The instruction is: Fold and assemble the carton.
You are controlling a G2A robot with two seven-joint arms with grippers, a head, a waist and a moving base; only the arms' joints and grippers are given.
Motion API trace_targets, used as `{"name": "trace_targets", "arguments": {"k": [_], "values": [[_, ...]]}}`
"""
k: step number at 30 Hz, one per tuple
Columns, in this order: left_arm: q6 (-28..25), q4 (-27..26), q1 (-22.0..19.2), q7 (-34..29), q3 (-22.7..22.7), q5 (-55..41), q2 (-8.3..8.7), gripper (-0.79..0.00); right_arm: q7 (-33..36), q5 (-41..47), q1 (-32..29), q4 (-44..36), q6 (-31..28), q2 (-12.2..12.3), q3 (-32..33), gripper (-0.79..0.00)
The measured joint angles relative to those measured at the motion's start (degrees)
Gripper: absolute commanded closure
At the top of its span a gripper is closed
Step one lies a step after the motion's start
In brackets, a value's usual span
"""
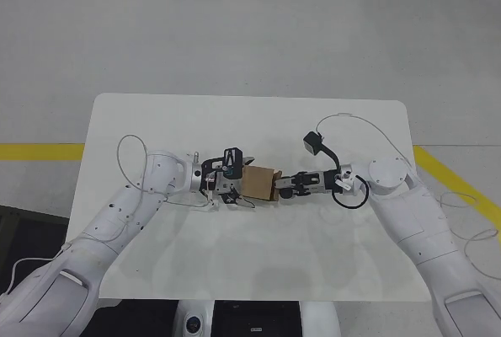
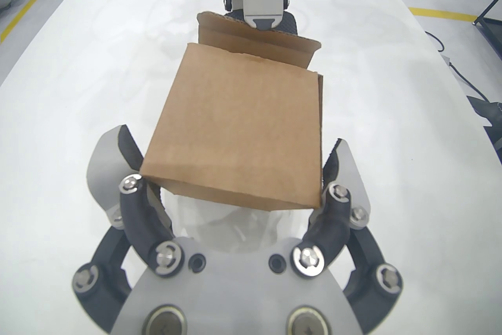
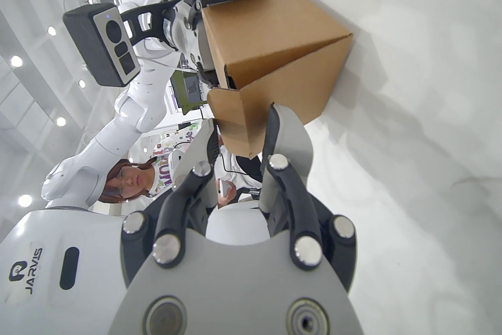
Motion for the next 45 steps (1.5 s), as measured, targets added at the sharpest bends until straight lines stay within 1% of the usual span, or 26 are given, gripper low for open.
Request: {"name": "trace_targets", "arguments": {"k": [6,11,13,15,17,19,21,26,31,37,45], "values": [[0.0,0.1,-0.1,0.0,0.2,-0.2,0.02,-0.785,-0.4,0.2,0.0,0.1,0.0,-0.1,-0.4,-0.139],[0.0,0.4,-0.1,0.0,0.2,-0.4,0.08,-0.785,-0.6,0.5,0.5,0.8,-0.3,-0.5,-1.1,-0.111],[0.0,0.5,-0.1,0.1,0.2,-0.4,0.10,-0.785,-0.7,0.6,0.7,1.2,-0.4,-0.6,-1.4,-0.114],[0.0,0.5,-0.1,0.1,0.1,-0.4,0.11,-0.785,-0.7,0.9,0.8,1.6,-0.5,-0.7,-1.7,-0.154],[0.0,0.5,-0.1,0.1,0.1,-0.4,0.13,-0.785,-0.7,1.3,1.0,2.0,-0.6,-0.9,-1.9,-0.256],[0.0,0.4,-0.1,0.1,0.1,-0.4,0.14,-0.785,-0.7,1.7,1.0,2.4,-0.9,-1.0,-2.0,-0.283],[0.0,0.4,0.0,0.1,0.1,-0.4,0.15,-0.785,-0.6,2.4,1.1,2.8,-1.3,-1.0,-2.0,-0.265],[0.0,0.4,0.0,0.2,0.0,-0.4,0.19,-0.785,0.3,4.7,0.9,3.6,-2.4,-1.2,-1.8,-0.191],[0.0,0.4,0.1,0.2,0.0,-0.3,0.22,-0.785,0.8,6.0,1.0,4.3,-3.2,-1.5,-2.0,-0.206],[0.0,0.5,0.2,-0.1,-0.1,-0.3,0.25,-0.785,1.2,6.5,1.4,5.6,-3.3,-1.9,-2.7,-0.203],[0.0,0.5,0.2,-0.1,-0.2,-0.4,0.30,-0.785,1.0,4.7,2.0,6.4,-2.4,-1.9,-3.0,-0.179]]}}
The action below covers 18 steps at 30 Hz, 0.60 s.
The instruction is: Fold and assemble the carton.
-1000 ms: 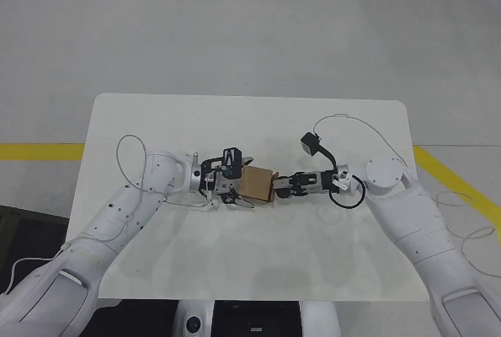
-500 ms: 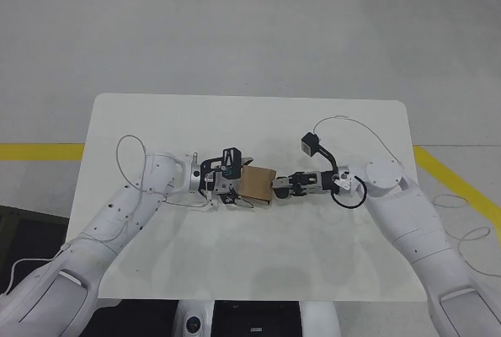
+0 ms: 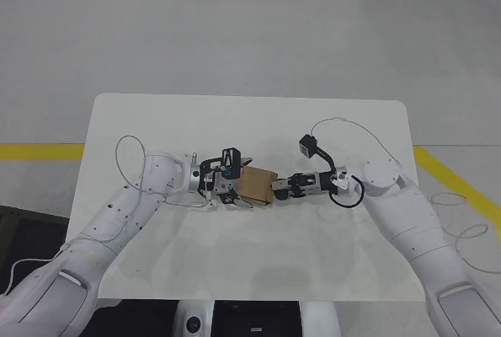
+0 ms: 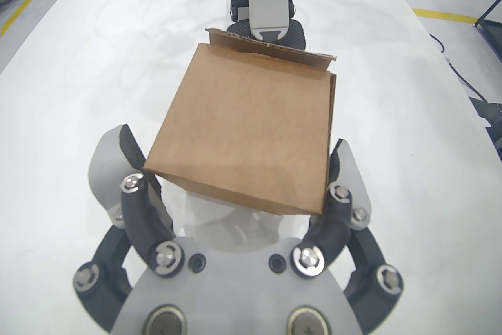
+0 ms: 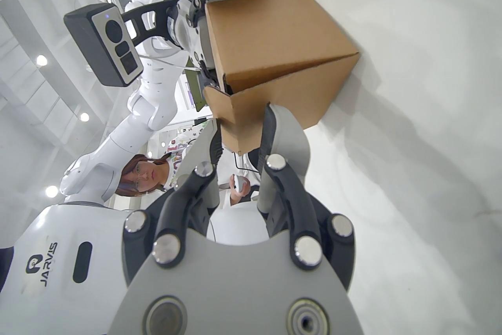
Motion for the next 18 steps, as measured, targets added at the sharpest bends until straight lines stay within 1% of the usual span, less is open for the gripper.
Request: {"name": "trace_targets", "arguments": {"k": [6,18], "values": [[0.0,-0.1,0.0,-0.1,0.0,0.1,0.04,-0.785,-0.2,-1.0,-0.3,-0.1,0.5,0.2,0.4,-0.142],[0.0,-0.1,0.1,-0.2,0.0,0.0,0.10,-0.785,-1.0,-4.3,0.1,-2.1,2.7,0.3,-0.1,-0.114]]}}
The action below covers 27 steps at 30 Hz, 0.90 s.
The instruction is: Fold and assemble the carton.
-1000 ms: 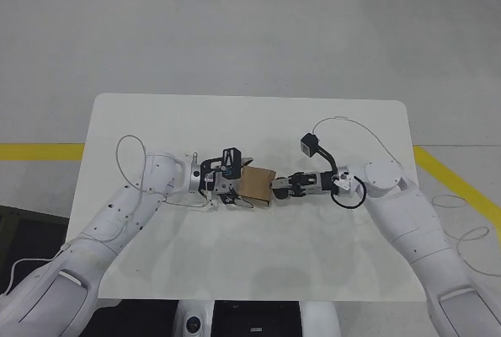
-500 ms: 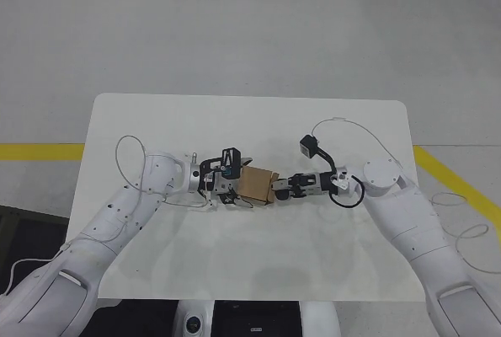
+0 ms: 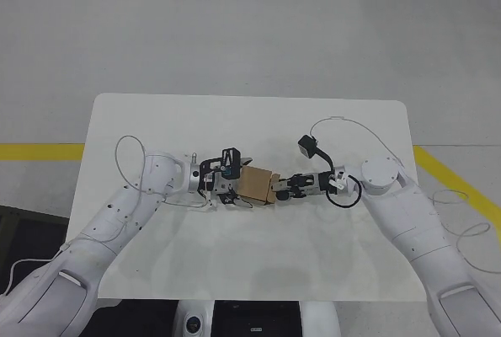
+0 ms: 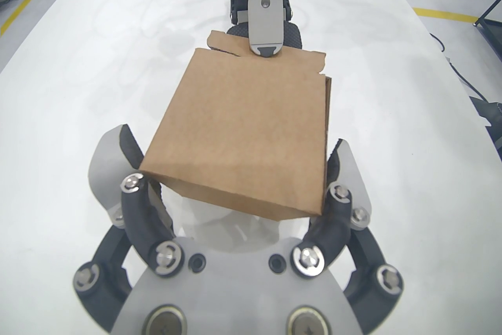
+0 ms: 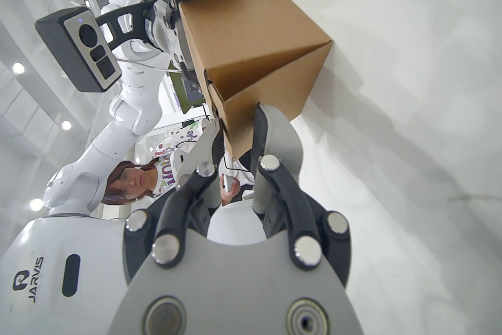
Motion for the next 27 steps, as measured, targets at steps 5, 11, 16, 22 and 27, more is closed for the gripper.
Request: {"name": "trace_targets", "arguments": {"k": [5,11,16,22,27], "values": [[0.0,-0.1,0.0,0.0,0.0,0.0,0.02,-0.785,-0.1,-0.5,0.4,-0.3,0.5,-0.1,-0.4,-0.111],[0.0,-0.2,0.0,0.0,0.1,0.1,0.03,-0.785,0.0,-0.8,1.2,-0.9,0.7,-0.3,-0.8,-0.108],[0.0,-0.4,-0.1,0.0,0.2,0.0,-0.01,-0.785,-0.1,-1.7,2.1,-0.9,1.2,-0.6,-1.6,-0.105],[0.0,-0.6,-0.1,-0.1,0.4,0.0,-0.02,-0.785,-0.3,-2.1,3.2,-0.8,1.4,-1.2,-2.7,-0.132],[0.0,-0.3,-0.1,-0.1,0.4,-0.2,-0.02,-0.785,-0.3,-1.7,3.2,0.4,0.8,-1.3,-2.6,-0.179]]}}
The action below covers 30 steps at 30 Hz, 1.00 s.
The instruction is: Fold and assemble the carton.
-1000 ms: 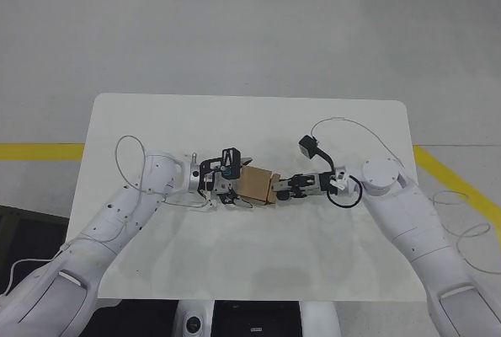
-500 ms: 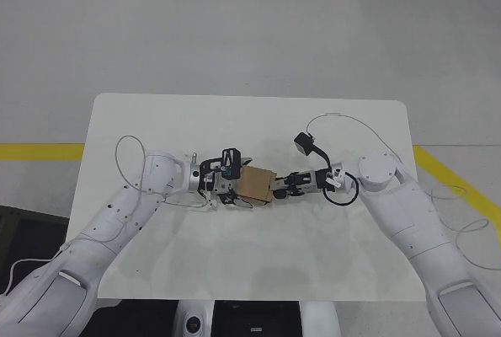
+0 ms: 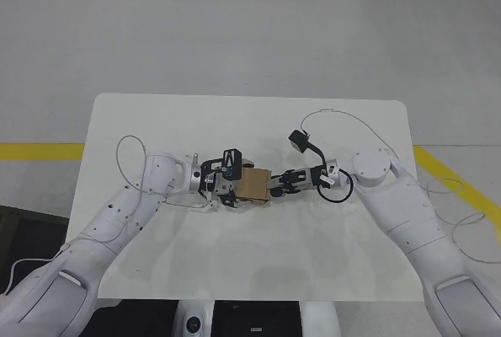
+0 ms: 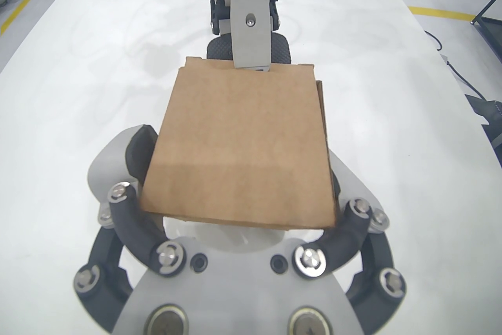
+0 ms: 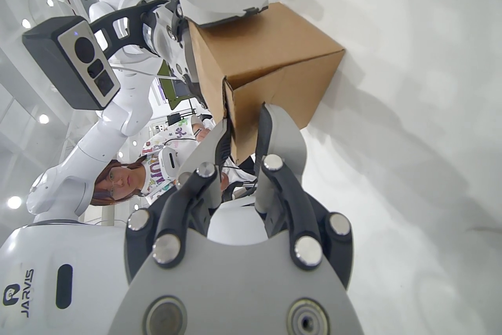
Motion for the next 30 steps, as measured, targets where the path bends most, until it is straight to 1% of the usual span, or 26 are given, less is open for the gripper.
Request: {"name": "trace_targets", "arguments": {"k": [4,6,12,13,15,16,23,30], "values": [[0.0,0.3,0.0,0.0,0.0,0.0,0.04,-0.785,0.4,0.3,-0.8,0.2,-0.4,0.3,0.9,-0.166],[0.0,0.3,0.0,0.0,0.0,-0.1,0.05,-0.785,0.5,0.4,-1.3,-0.3,-0.5,0.6,1.5,-0.148],[0.0,0.3,0.0,0.0,0.3,-0.1,0.03,-0.785,0.9,0.1,-2.6,-2.4,0.1,1.4,3.3,-0.129],[0.0,0.3,-0.1,0.0,0.3,-0.1,0.03,-0.785,1.0,0.0,-2.8,-2.8,0.2,1.5,3.5,-0.117],[0.0,0.4,-0.1,0.0,0.3,-0.2,0.02,-0.785,1.0,-0.2,-3.2,-3.6,0.4,1.7,4.0,-0.015],[0.0,0.5,-0.1,0.0,0.3,-0.3,0.02,-0.785,1.0,-0.3,-3.4,-3.9,0.5,1.8,4.2,0.000],[0.0,0.5,-0.1,-0.1,0.2,-0.3,0.04,-0.785,1.0,-1.0,-4.8,-5.6,1.2,2.3,5.0,0.000],[0.0,0.4,-0.1,0.0,0.3,-0.3,0.03,-0.785,0.8,-0.7,-4.5,-5.9,1.4,2.0,3.9,0.000]]}}
